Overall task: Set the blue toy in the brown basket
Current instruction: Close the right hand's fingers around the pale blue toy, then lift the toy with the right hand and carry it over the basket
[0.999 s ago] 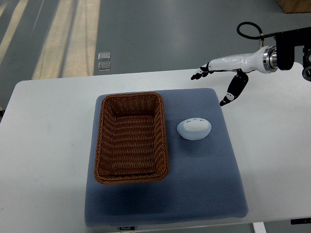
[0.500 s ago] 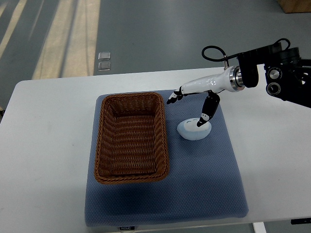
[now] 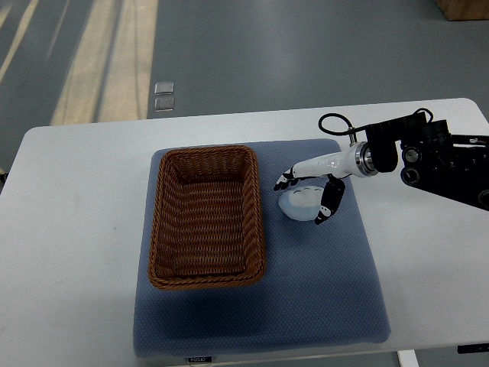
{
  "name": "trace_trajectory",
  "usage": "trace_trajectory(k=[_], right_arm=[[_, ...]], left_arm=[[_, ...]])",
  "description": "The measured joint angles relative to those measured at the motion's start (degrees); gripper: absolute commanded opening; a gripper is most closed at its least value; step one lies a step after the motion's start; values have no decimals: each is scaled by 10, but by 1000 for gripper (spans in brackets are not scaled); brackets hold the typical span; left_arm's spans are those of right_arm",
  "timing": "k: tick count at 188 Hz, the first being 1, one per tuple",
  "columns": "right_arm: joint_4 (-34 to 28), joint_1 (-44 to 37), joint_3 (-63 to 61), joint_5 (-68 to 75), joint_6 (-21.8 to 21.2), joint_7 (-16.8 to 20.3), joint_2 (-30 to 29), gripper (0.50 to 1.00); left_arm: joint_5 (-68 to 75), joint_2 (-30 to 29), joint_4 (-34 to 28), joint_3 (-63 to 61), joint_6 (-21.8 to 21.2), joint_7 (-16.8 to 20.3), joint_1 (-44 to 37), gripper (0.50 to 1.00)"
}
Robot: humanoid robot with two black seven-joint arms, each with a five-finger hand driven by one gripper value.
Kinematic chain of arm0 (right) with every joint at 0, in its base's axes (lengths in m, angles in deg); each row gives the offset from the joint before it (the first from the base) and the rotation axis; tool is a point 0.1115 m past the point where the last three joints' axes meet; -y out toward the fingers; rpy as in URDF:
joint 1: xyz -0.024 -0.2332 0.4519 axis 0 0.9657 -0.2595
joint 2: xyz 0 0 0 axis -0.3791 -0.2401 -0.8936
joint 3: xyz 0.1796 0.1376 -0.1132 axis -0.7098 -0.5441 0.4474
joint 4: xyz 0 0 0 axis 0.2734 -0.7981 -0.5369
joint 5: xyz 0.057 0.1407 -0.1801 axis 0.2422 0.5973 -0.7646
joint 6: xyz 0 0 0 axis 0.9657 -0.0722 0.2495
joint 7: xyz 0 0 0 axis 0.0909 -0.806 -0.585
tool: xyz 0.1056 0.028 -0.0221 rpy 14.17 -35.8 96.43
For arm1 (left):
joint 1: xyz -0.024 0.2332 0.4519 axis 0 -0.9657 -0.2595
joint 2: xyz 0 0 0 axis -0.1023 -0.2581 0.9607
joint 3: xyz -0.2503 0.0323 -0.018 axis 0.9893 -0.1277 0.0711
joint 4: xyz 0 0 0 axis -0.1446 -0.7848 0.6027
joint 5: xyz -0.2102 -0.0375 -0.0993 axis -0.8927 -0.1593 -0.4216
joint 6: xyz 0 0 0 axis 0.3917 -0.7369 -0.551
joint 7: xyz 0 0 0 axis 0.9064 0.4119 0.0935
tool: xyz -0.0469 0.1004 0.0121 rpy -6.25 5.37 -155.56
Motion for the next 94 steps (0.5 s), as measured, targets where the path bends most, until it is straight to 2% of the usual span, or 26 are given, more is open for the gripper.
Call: trace_trajectory(k=[34,61,71,94], right_arm=[[0,8,0,3,8,20,-3,887],[1,13,0,1,9,21,-5,762],[2,13,0,0,9,21,-6,740],[5,15,0,0,9,21,-9,646]], left_arm=[[0,0,0,0,0,0,0,1000],[0,0,0,0,0,0,0,1000],[0,0,0,0,0,0,0,1000],[0,0,0,0,0,0,0,1000]])
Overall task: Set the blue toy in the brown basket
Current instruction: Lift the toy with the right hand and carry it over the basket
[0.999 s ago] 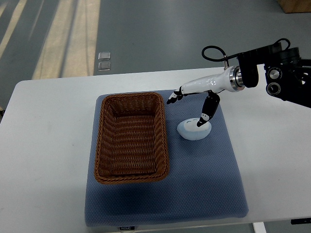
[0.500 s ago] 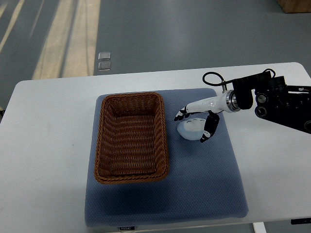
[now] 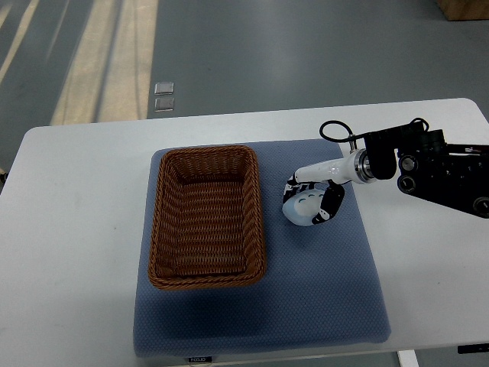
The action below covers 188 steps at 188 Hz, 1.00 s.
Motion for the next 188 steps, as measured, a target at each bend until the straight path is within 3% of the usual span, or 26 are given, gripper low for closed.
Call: trace_trajectory(k=[27,86,147,188], right_arm=[[1,2,1,-1,-3,0,-1,500],[1,-10,-1,4,-8,-2,9,500],[2,-83,-12,16,-5,-7,21,500],[9,-122,-40,44,11,-16,-20,500]], left_arm=[[0,0,0,0,0,0,0,1000],[0,0,0,0,0,0,0,1000],[0,0,0,0,0,0,0,1000],[0,0,0,0,0,0,0,1000]])
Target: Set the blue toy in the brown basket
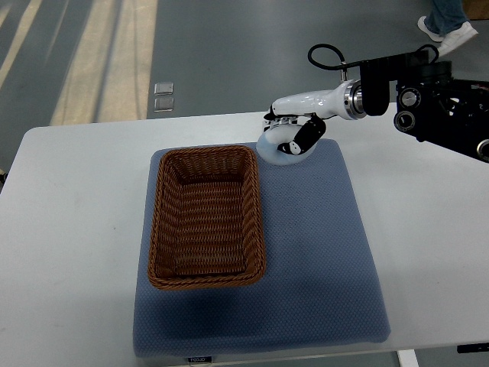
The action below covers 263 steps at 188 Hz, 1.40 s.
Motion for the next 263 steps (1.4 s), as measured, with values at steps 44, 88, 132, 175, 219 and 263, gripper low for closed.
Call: trace_trajectory(k=[44,88,132,175,219,263], right_arm=[[12,1,-38,10,33,-10,-84,500],[31,37,-39,8,53,-13,-156,500],[71,90,-39,5,54,-13,-205,500],[104,138,-39,0,78,-13,-236,590],[111,151,-39,0,100,-14,-245,836],[111,155,-39,3,107,-14,-245,864]], left_arm=[[0,0,0,0,0,0,0,1000],[0,0,0,0,0,0,0,1000],[0,0,0,0,0,0,0,1000],[0,0,0,0,0,0,0,1000],[0,0,0,0,0,0,0,1000],[0,0,0,0,0,0,0,1000]])
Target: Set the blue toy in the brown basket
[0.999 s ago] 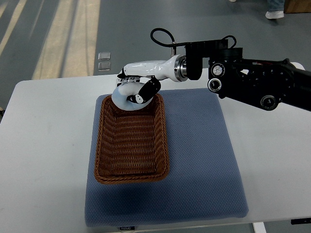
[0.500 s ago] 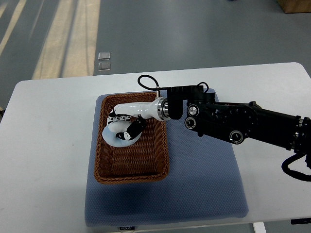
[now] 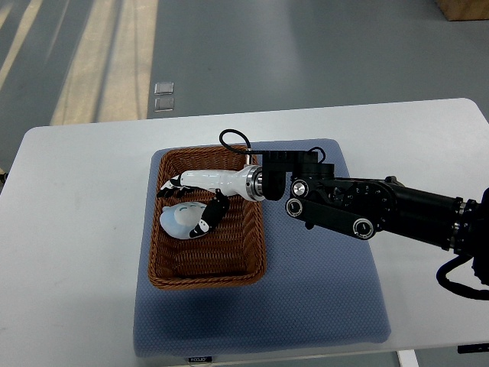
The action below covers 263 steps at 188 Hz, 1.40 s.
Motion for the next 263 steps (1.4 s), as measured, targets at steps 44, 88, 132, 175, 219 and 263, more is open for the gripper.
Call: trace_trajectory(k=[44,88,132,175,219,263], right_arm=[[0,-5,-9,5,0,-8,7,895],[0,-5,-99,15,0,-12,27,895],[14,51,-254,101,5,-15,43,895],[50,112,-418,172,36,-35,37,895],[90,152,-474,290,98,-71,37,895],[152,168,-479,430,155,-102,37,895]], left_arm=[[0,0,0,0,0,0,0,1000],[0,0,0,0,0,0,0,1000],[0,0,0,0,0,0,0,1000],[0,0,0,0,0,0,0,1000],[0,0,0,0,0,0,0,1000],[0,0,0,0,0,0,0,1000]])
